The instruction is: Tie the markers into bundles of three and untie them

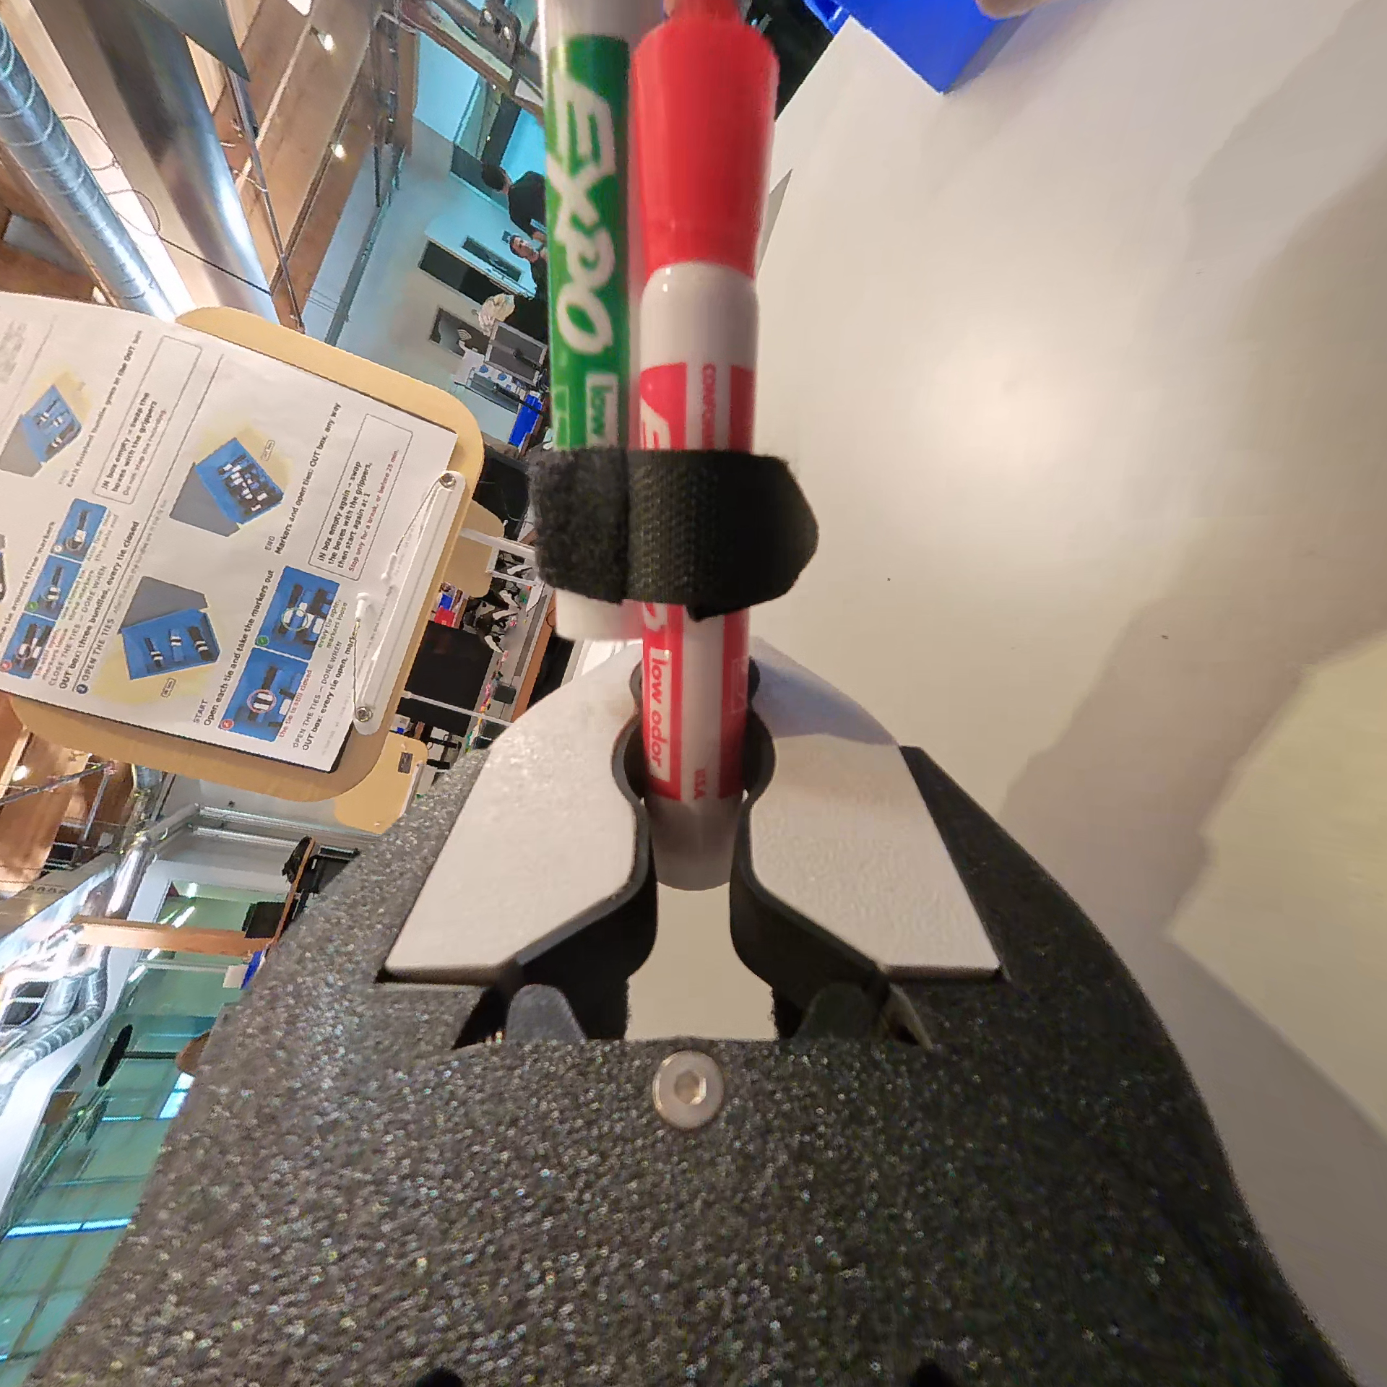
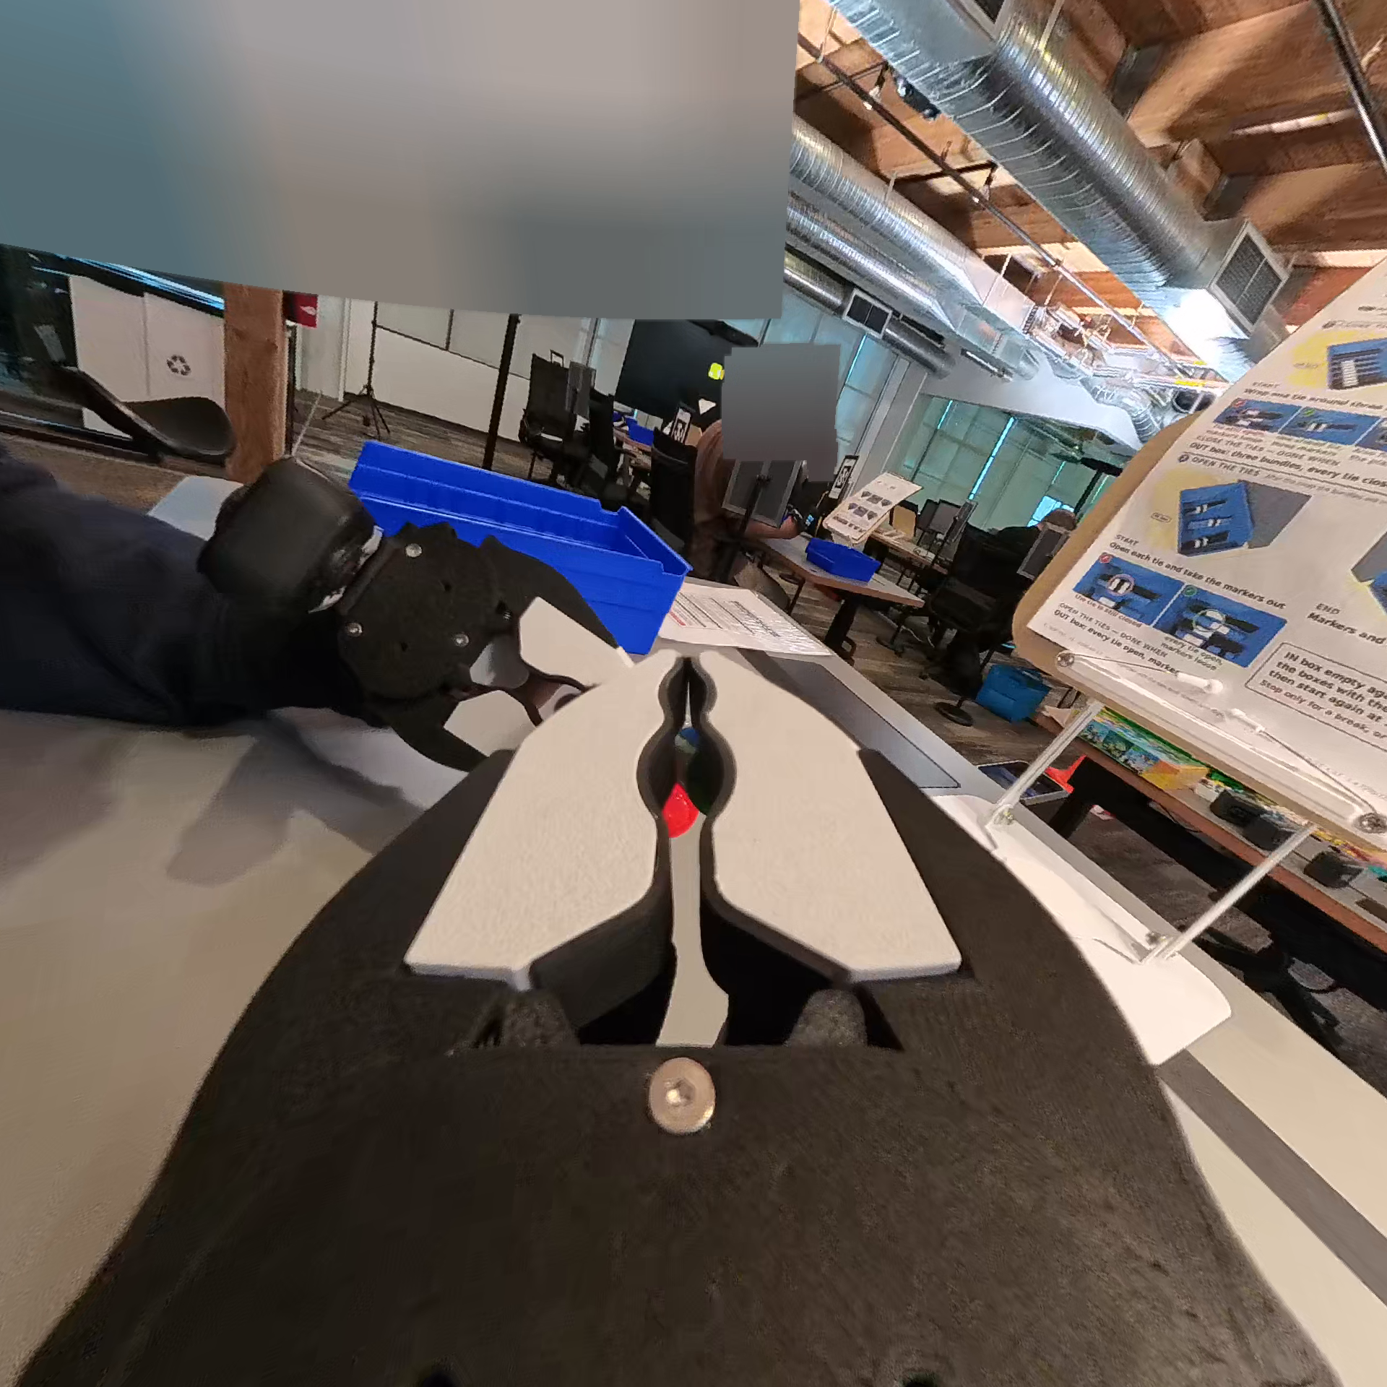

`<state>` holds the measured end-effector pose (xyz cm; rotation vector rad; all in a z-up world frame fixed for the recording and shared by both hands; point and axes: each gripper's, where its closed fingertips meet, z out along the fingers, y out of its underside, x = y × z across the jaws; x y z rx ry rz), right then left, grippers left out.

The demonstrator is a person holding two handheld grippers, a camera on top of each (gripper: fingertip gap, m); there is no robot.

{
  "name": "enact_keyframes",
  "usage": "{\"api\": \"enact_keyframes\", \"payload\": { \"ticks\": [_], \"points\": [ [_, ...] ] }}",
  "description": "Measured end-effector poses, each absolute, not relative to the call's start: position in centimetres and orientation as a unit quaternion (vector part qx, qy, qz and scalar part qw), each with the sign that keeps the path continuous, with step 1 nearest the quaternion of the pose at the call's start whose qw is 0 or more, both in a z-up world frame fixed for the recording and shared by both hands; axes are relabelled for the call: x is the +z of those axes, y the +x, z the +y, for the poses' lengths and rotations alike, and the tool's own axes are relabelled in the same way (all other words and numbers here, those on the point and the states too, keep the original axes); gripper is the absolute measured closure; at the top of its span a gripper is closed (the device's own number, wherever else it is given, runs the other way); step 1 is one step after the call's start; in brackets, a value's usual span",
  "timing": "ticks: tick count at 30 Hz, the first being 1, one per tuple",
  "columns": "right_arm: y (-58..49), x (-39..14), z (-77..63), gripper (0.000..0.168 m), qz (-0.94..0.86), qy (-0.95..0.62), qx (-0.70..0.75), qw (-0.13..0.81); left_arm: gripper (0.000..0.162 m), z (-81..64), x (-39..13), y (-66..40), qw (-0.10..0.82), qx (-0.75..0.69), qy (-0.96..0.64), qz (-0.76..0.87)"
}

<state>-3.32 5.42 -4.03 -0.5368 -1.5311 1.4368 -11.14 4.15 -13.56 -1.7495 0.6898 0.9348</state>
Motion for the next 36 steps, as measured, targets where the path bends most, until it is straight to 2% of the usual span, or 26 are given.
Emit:
{"api": "enact_keyframes", "payload": {
  "ticks": [10,14,19,21,24,36],
  "points": [
    [-4.0,-4.6,5.1,0.164,-0.625,-0.239,0.582,0.462,0.143,4.3,-13.9,-10.8,0.504,0.361,-0.733,0.281],
    [-3.7,-3.9,6.0,0.143,-0.608,-0.243,0.595,0.466,0.143,4.5,-14.4,-10.8,0.513,0.330,-0.748,0.262],
    [-4.8,-5.3,7.3,0.119,-0.598,-0.309,0.617,0.409,0.143,4.3,-14.1,-11.6,0.506,0.346,-0.750,0.249],
    [-4.9,-5.7,7.5,0.119,-0.593,-0.317,0.616,0.411,0.143,4.2,-14.2,-11.7,0.503,0.347,-0.751,0.249],
    [-4.8,-5.8,7.3,0.128,-0.593,-0.307,0.608,0.430,0.143,4.3,-14.4,-11.6,0.500,0.346,-0.753,0.253],
    [-4.9,-7.0,6.4,0.128,-0.609,-0.294,0.594,0.436,0.143,4.3,-15.0,-10.8,0.499,0.313,-0.766,0.256]
  ]
}}
